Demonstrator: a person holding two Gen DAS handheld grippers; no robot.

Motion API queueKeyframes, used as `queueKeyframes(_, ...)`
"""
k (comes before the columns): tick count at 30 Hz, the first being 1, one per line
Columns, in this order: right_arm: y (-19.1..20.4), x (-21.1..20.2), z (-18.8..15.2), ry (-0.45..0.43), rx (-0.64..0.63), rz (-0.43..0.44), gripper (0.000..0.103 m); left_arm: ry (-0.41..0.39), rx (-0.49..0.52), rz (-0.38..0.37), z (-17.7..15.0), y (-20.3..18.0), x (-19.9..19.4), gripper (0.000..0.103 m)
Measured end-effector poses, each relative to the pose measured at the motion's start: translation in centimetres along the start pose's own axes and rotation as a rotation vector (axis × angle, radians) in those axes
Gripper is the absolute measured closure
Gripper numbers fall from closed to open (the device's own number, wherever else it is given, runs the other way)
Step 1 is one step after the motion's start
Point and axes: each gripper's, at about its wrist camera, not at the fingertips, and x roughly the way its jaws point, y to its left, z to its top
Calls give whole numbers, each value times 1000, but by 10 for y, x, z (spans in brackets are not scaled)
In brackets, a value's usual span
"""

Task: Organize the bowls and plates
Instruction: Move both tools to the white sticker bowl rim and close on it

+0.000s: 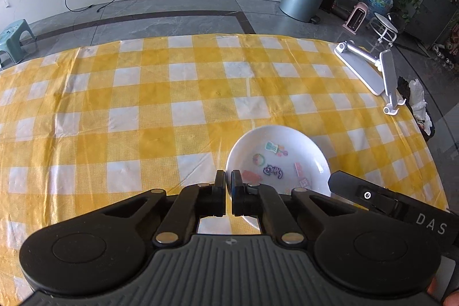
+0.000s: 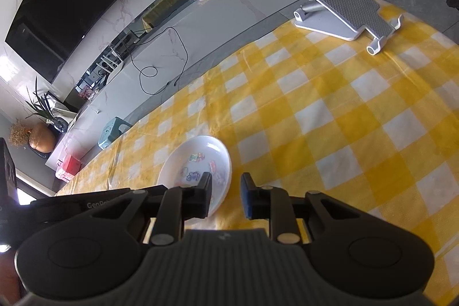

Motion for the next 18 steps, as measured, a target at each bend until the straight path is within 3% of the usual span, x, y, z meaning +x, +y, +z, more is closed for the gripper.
queueKeyframes(3,-2,2,-1,10,-3,-35,82,6,46,-7,-5,-5,-2,100)
queueKeyframes(10,-3,7,-5,44,-10,-48,103,22,52,-2,-7,-9,-5,100)
queueKeyframes(18,3,-2,-8,58,-25,-69,103,14,62,27,-11,-20,-27,100)
